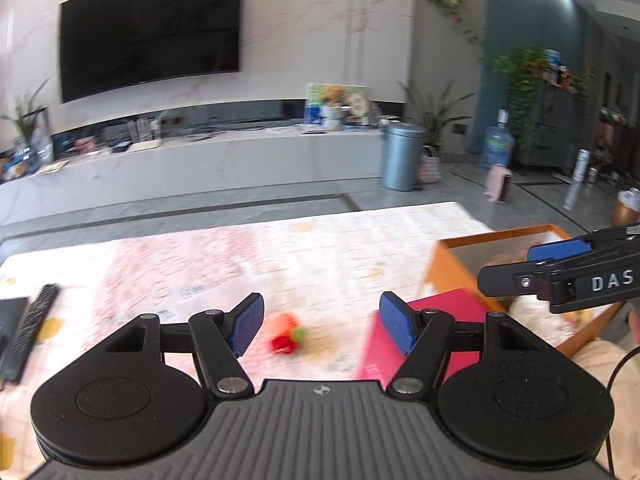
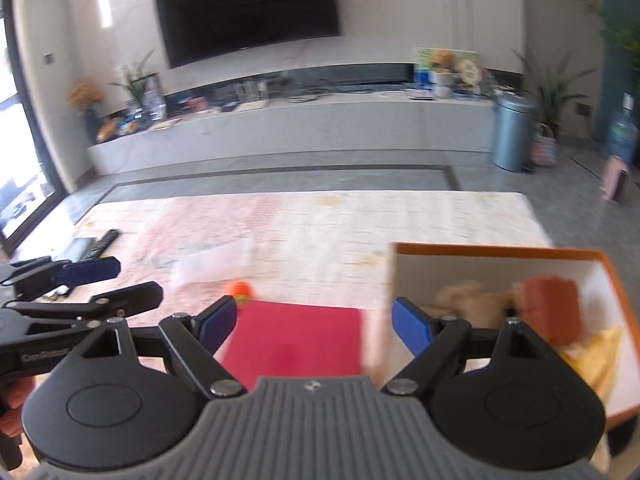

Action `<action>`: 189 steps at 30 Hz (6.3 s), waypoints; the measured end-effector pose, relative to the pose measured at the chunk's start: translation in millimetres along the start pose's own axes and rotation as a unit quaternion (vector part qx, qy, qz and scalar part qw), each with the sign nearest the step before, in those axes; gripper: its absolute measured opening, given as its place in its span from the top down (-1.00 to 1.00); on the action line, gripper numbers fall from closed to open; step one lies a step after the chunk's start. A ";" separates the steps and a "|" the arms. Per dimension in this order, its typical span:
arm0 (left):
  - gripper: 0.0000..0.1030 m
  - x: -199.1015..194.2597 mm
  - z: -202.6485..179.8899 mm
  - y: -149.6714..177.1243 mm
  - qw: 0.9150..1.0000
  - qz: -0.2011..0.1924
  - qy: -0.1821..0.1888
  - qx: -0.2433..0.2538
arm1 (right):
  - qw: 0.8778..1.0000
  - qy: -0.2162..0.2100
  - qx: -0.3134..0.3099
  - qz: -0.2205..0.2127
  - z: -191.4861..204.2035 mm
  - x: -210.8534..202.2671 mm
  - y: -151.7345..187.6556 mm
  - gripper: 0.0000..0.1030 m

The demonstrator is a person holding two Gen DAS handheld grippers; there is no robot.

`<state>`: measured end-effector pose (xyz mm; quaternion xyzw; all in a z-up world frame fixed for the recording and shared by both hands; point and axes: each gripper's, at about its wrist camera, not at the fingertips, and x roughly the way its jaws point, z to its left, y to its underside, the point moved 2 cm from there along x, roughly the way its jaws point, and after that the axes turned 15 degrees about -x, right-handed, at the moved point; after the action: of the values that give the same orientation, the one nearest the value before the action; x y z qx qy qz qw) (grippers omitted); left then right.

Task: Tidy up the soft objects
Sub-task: 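Open both tools to release the items and reach back to the bed, then grasp the orange crocheted ball with the right tool while the left grasps the white mesh bag, then carry the crocheted ball and mesh bag over the orange box and lower them, then open both tools to drop the items into the box and withdraw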

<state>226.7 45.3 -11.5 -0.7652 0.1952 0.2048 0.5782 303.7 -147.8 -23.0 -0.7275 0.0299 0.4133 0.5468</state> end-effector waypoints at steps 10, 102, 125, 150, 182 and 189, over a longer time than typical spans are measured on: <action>-0.16 5.8 72.8 -2.6 0.998 0.000 -0.057 -0.020 | 0.997 -0.053 -0.037 0.033 68.3 64.7 -23.2 -0.62; 0.95 -21.0 13.1 -49.9 0.998 -0.047 0.021 0.036 | 0.994 -0.014 -0.016 0.106 -17.6 -10.1 -49.0 0.19; 0.95 90.7 -195.0 24.2 0.957 0.045 0.110 0.266 | 0.976 0.094 0.117 0.156 -177.9 -40.7 65.8 0.19; -0.11 142.2 -204.0 67.4 0.904 0.126 0.093 0.398 | 0.965 0.088 0.145 0.200 -220.5 23.3 113.0 0.00; -0.32 -58.1 -147.9 -20.5 0.979 -0.077 0.106 0.154 | 0.986 0.164 -0.006 -0.005 -92.0 -186.2 24.2 -0.80; -0.86 -106.7 -118.5 2.2 0.978 -0.172 0.060 0.100 | 0.974 0.210 -0.020 -0.089 -38.1 -215.1 49.0 -0.87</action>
<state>146.3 -63.0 73.6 -0.7364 0.1145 0.0360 0.6658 159.8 -286.6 77.9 -0.8082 0.0707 0.2019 0.5487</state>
